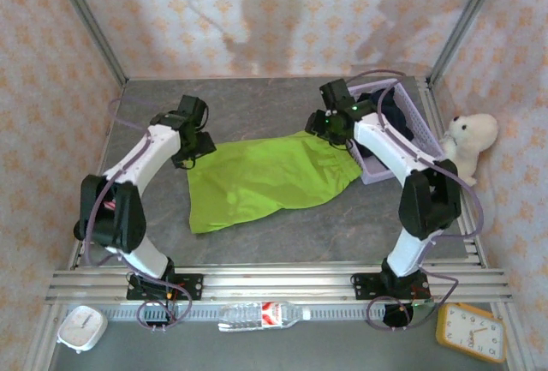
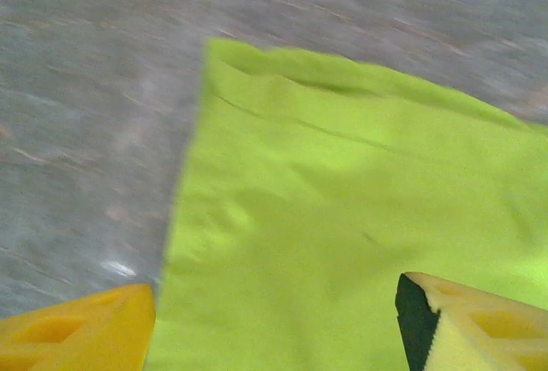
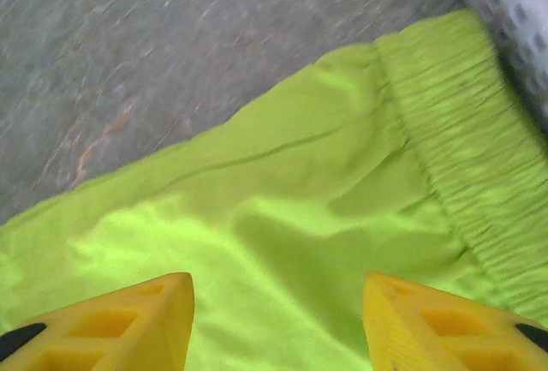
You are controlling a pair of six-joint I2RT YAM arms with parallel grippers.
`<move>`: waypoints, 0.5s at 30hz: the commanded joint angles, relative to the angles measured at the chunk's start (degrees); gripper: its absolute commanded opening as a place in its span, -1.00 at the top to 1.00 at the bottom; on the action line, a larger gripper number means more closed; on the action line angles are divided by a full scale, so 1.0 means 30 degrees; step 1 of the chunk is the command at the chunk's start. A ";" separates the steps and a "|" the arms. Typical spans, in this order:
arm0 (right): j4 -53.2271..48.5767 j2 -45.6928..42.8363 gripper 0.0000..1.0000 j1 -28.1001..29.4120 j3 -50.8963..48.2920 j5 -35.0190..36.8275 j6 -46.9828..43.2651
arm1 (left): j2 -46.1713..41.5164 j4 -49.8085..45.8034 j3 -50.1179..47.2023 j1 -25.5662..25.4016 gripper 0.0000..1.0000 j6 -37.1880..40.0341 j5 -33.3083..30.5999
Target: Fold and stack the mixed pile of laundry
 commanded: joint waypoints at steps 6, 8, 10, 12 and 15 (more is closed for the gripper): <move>0.1150 0.2842 0.12 0.1065 -0.0625 -0.1147 0.1088 | -0.0124 0.3259 -0.3888 -0.2886 -0.51 -0.4364 0.2563; 0.1119 0.3711 0.14 0.1042 -0.0349 -0.0541 0.1125 | 0.0145 0.3446 -0.4351 -0.2967 -0.51 -0.4527 0.2275; 0.0680 0.4693 0.15 0.0957 0.0173 0.0266 0.1136 | 0.0486 0.3438 -0.4690 -0.2947 -0.51 -0.4312 0.1813; 0.0433 0.5512 0.15 0.0782 0.0456 0.0455 0.1374 | 0.0934 0.3305 -0.4920 -0.2937 -0.51 -0.4042 0.1407; 0.0531 0.6461 0.13 0.0459 0.0543 0.0193 0.1598 | 0.1827 0.2875 -0.5113 -0.2910 -0.52 -0.3726 0.0801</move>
